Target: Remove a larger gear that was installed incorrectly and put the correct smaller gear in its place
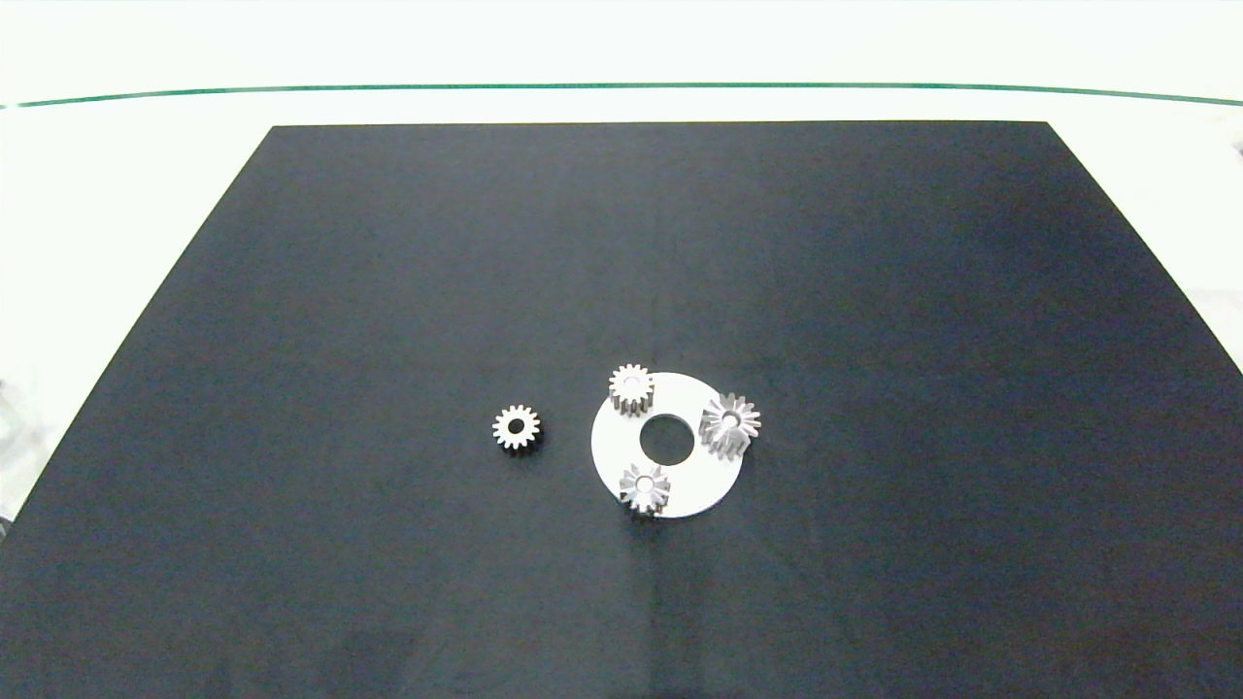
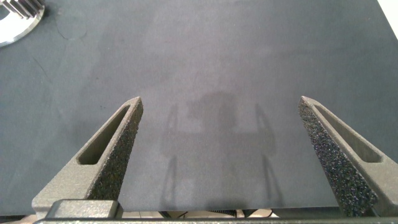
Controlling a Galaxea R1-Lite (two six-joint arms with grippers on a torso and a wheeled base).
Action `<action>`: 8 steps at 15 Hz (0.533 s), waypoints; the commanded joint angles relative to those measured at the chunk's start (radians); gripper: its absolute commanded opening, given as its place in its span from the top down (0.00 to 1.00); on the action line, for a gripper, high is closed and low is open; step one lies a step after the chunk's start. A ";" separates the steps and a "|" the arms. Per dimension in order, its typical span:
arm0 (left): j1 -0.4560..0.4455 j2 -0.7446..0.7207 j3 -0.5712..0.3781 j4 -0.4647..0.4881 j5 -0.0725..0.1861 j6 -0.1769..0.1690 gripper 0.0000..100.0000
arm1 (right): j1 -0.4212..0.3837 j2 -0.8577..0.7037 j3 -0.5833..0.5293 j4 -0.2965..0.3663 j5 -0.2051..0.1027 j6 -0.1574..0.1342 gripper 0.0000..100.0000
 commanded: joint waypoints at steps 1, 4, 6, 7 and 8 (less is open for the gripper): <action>0.000 0.001 -0.116 0.115 0.002 0.001 0.00 | -0.001 0.000 -0.078 0.068 -0.002 -0.001 0.00; 0.000 0.001 -0.266 0.279 0.001 0.002 0.00 | 0.001 0.000 -0.164 0.161 0.001 -0.004 0.00; 0.000 0.001 -0.410 0.434 0.001 0.016 0.00 | 0.004 0.009 -0.258 0.255 0.002 -0.006 0.00; -0.002 0.003 -0.456 0.481 -0.001 0.021 0.00 | 0.005 0.024 -0.308 0.299 0.002 -0.013 0.00; -0.005 0.010 -0.496 0.512 -0.001 0.032 0.00 | 0.007 0.041 -0.361 0.344 0.004 -0.027 0.00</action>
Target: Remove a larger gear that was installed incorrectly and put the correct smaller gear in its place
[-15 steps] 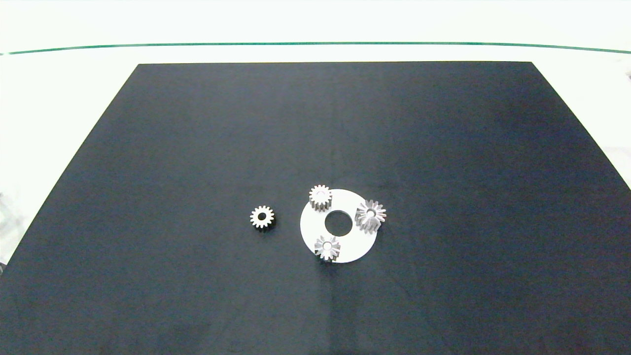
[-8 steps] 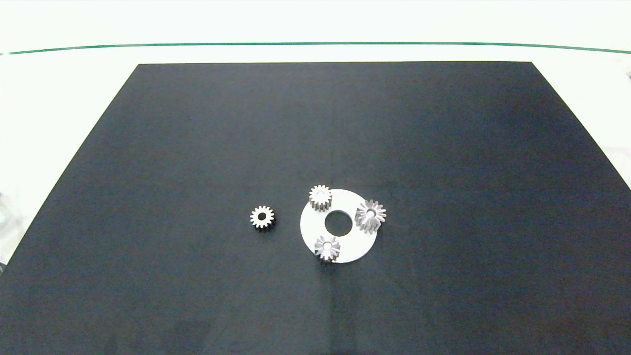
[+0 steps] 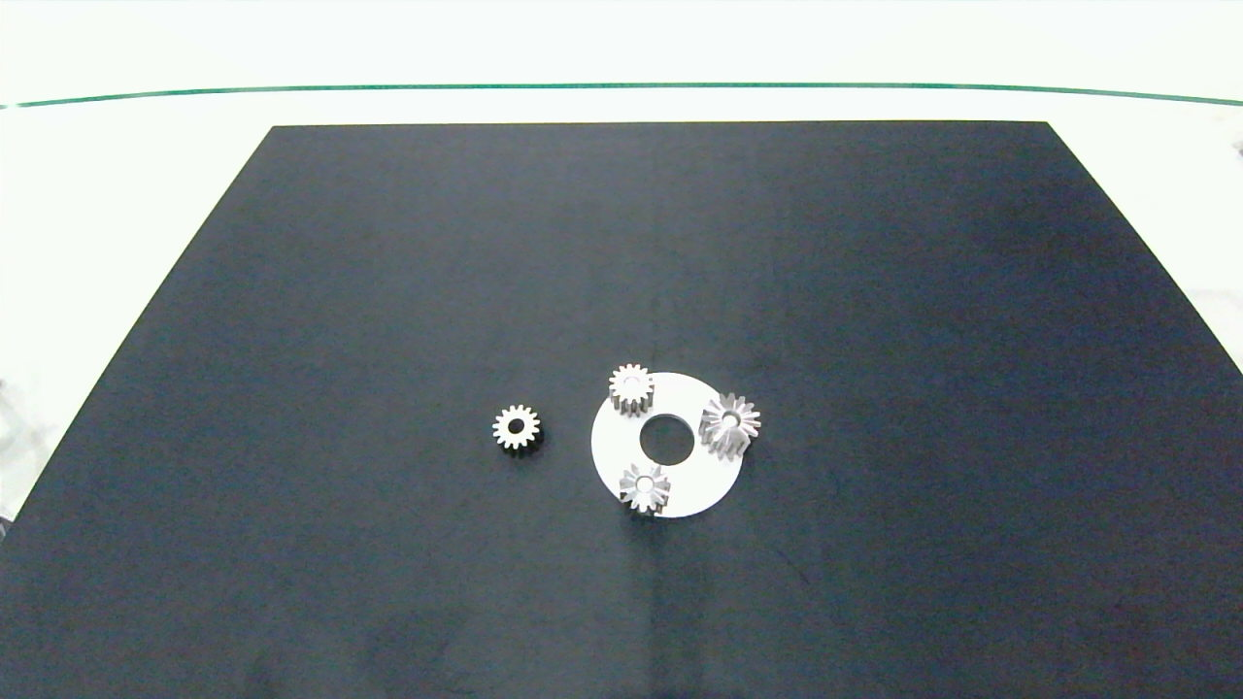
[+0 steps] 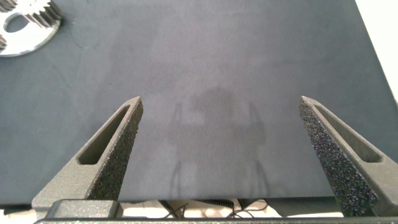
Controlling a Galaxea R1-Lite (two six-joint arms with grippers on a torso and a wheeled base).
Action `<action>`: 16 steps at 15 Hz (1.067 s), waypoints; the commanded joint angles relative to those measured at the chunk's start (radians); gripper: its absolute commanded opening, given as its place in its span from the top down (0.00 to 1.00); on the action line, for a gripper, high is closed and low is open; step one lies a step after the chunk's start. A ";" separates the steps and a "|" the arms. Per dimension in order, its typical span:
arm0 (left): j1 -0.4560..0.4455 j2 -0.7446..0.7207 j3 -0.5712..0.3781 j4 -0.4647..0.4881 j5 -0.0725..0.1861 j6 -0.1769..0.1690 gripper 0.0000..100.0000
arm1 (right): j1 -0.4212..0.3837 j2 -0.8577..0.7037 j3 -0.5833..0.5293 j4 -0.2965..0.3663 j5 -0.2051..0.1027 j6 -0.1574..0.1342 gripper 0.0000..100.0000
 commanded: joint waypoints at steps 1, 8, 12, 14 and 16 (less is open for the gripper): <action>-0.006 0.032 -0.161 0.103 0.000 0.026 0.00 | 0.006 0.058 -0.162 0.115 0.003 -0.024 0.00; -0.006 0.261 -0.334 0.154 -0.003 0.060 0.00 | 0.075 0.363 -0.460 0.250 0.014 -0.024 0.00; -0.031 0.376 -0.356 0.154 -0.008 0.060 0.00 | 0.162 0.529 -0.533 0.250 0.015 -0.024 0.00; -0.058 0.425 -0.356 0.151 -0.014 0.058 0.00 | 0.207 0.601 -0.562 0.248 0.017 -0.023 0.00; -0.091 0.472 -0.357 0.135 -0.020 0.052 0.00 | 0.253 0.672 -0.572 0.237 0.015 -0.023 0.00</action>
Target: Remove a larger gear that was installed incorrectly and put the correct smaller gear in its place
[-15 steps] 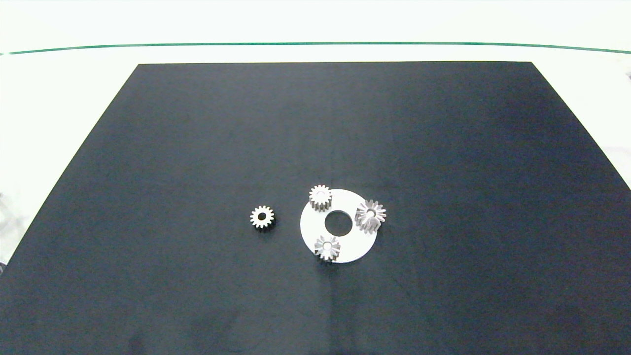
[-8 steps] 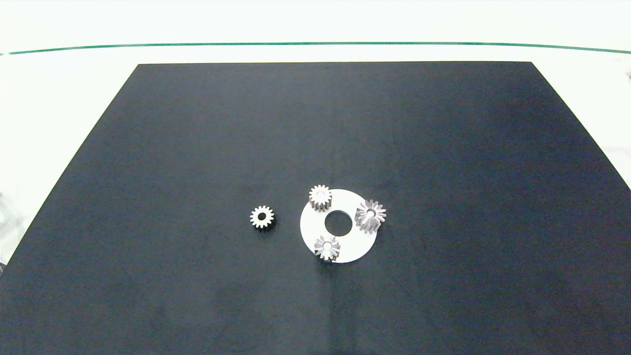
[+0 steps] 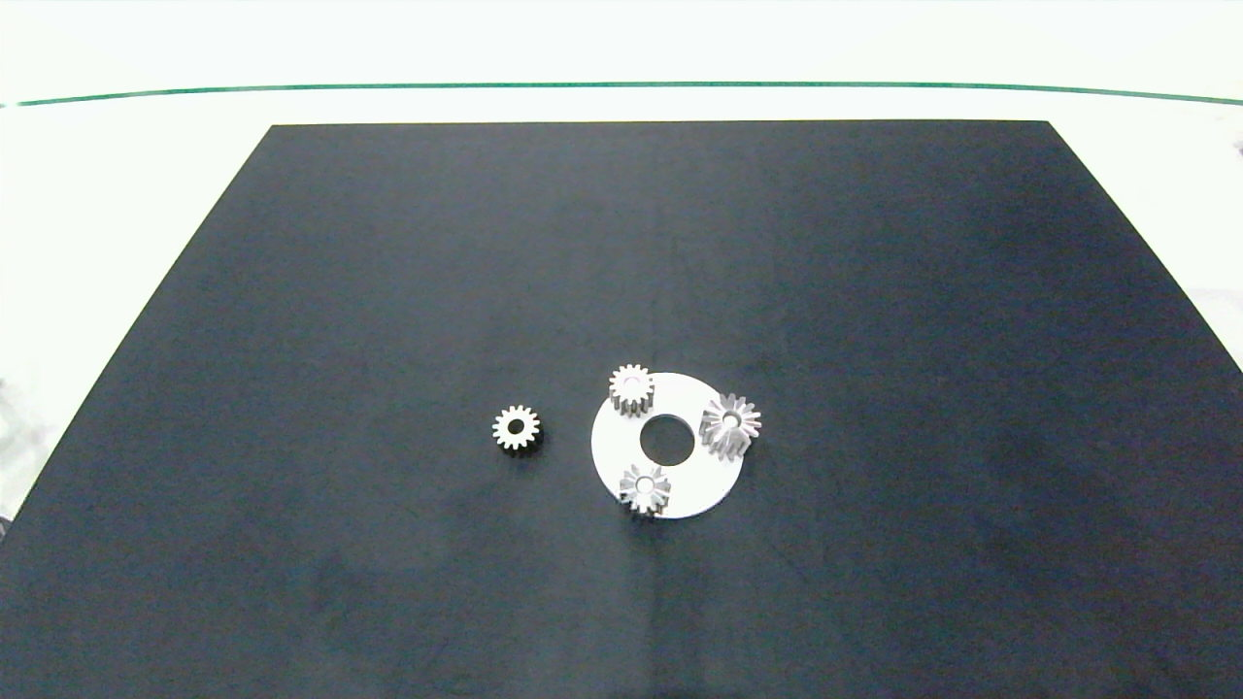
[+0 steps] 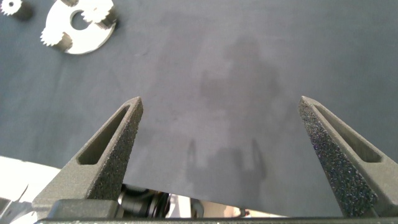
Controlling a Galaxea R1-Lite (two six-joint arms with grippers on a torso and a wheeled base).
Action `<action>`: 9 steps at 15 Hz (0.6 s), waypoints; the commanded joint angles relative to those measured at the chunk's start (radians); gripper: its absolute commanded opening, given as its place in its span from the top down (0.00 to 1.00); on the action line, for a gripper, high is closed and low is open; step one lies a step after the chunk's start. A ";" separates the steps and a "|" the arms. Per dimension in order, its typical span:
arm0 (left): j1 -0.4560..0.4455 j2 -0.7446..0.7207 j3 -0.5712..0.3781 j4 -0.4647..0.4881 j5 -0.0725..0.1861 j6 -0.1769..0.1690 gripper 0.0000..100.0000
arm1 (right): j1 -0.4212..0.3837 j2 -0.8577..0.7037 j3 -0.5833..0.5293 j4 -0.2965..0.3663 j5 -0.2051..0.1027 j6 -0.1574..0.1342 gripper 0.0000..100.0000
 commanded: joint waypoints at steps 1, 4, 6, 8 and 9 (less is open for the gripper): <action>-0.063 0.099 -0.003 -0.020 -0.003 -0.008 0.00 | 0.078 0.167 -0.037 -0.012 0.000 0.000 0.00; -0.089 0.148 -0.001 -0.069 -0.004 -0.011 0.00 | 0.111 0.289 -0.060 -0.061 0.002 -0.004 0.00; -0.098 0.180 -0.001 -0.089 -0.007 -0.014 0.00 | 0.115 0.372 -0.060 -0.125 0.002 -0.026 0.00; -0.132 0.199 -0.001 -0.095 -0.010 -0.035 0.00 | 0.118 0.464 -0.060 -0.196 0.005 -0.027 0.00; -0.143 0.202 0.002 -0.095 -0.010 -0.037 0.00 | 0.134 0.503 -0.060 -0.225 0.005 -0.026 0.00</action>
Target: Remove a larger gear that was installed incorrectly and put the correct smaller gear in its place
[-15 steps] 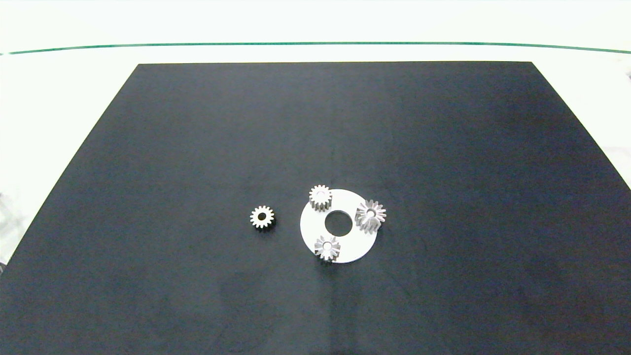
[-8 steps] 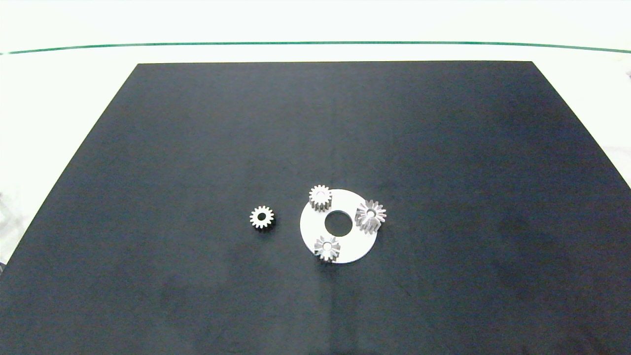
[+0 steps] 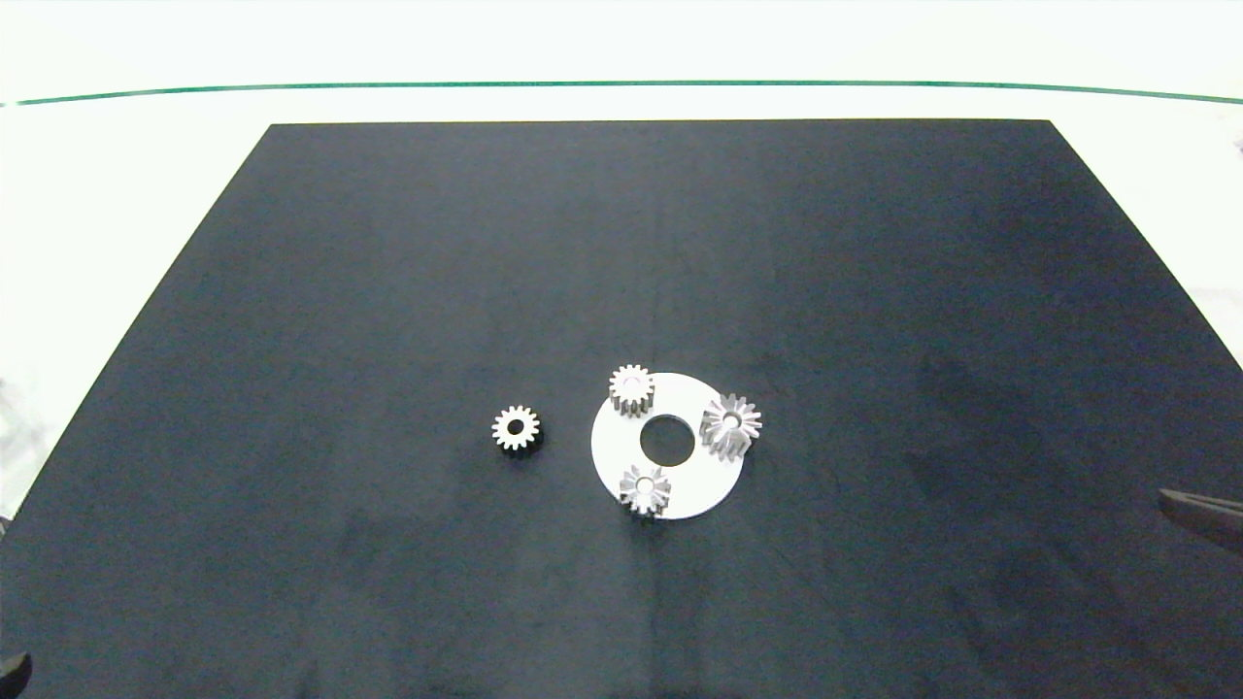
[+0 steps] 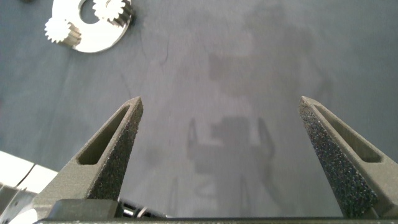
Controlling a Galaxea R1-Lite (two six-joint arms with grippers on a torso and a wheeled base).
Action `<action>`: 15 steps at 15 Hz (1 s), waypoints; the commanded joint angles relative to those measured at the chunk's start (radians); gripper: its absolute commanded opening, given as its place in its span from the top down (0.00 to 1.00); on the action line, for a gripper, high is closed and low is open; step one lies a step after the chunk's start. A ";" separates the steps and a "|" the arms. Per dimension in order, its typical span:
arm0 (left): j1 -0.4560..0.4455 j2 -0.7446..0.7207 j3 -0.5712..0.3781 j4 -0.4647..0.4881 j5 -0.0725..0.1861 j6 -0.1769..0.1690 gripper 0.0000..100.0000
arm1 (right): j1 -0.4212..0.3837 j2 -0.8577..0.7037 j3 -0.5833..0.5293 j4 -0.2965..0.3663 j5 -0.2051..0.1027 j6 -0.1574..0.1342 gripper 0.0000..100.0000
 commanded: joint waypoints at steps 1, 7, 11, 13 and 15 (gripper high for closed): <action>-0.036 0.031 0.008 -0.011 -0.001 -0.009 0.00 | 0.044 0.182 -0.002 -0.085 0.002 -0.003 0.00; -0.056 0.048 0.040 -0.078 -0.001 -0.013 0.00 | 0.201 0.363 -0.048 -0.157 -0.011 -0.015 0.00; -0.078 0.058 0.040 -0.106 -0.002 -0.041 0.00 | 0.214 0.472 -0.065 -0.196 -0.031 -0.101 0.00; -0.087 0.060 0.041 -0.107 -0.002 -0.053 0.00 | 0.225 0.519 -0.073 -0.246 -0.058 -0.140 0.00; -0.087 0.058 0.040 -0.107 -0.002 -0.053 0.00 | 0.233 0.550 -0.096 -0.257 -0.062 -0.160 0.00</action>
